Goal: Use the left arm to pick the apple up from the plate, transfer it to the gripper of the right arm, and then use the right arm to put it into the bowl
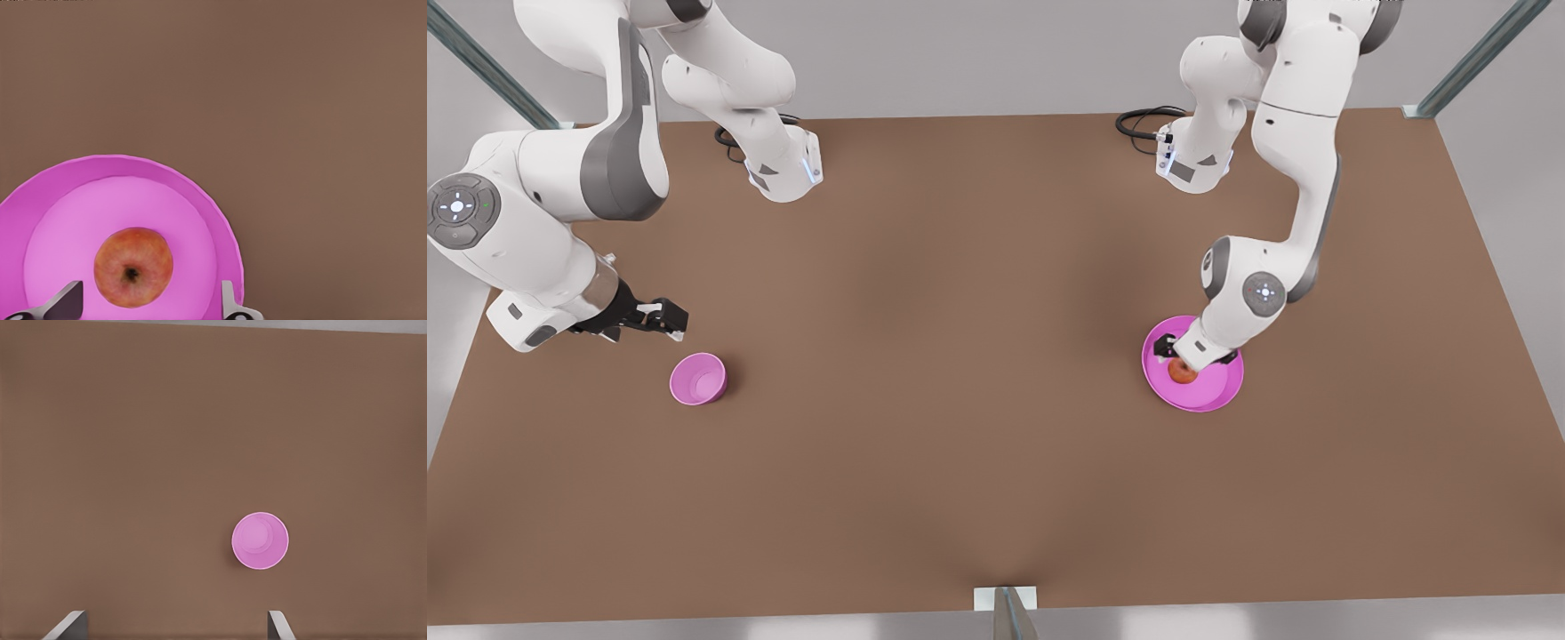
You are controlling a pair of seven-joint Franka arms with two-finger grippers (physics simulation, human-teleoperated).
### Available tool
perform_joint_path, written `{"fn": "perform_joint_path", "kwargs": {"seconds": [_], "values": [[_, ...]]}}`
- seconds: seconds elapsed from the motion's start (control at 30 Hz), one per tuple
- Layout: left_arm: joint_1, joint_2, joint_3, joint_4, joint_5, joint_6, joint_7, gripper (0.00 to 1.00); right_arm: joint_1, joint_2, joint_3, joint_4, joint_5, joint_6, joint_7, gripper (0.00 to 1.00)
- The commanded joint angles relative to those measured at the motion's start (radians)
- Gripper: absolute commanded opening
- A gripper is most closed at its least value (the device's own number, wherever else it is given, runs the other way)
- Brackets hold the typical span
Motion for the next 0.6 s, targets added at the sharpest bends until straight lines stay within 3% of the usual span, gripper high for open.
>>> {"fn": "perform_joint_path", "kwargs": {"seconds": [0.0, 0.27, 0.57], "values": [[0.007, 0.011, 0.0, -0.006, 0.001, 0.137, 0.079, 1.0, 0.001, -0.001, 0.0, 0.0, 0.001, -0.001, 0.004, 1.0], [0.03, 0.093, -0.001, -0.006, 0.001, 0.212, 0.079, 1.0, -0.002, -0.001, 0.0, 0.0, 0.001, -0.001, -0.005, 1.0], [0.027, 0.079, -0.001, -0.077, 0.0, 0.21, 0.077, 1.0, 0.0, -0.001, 0.0, 0.0, 0.001, 0.001, -0.004, 1.0]]}}
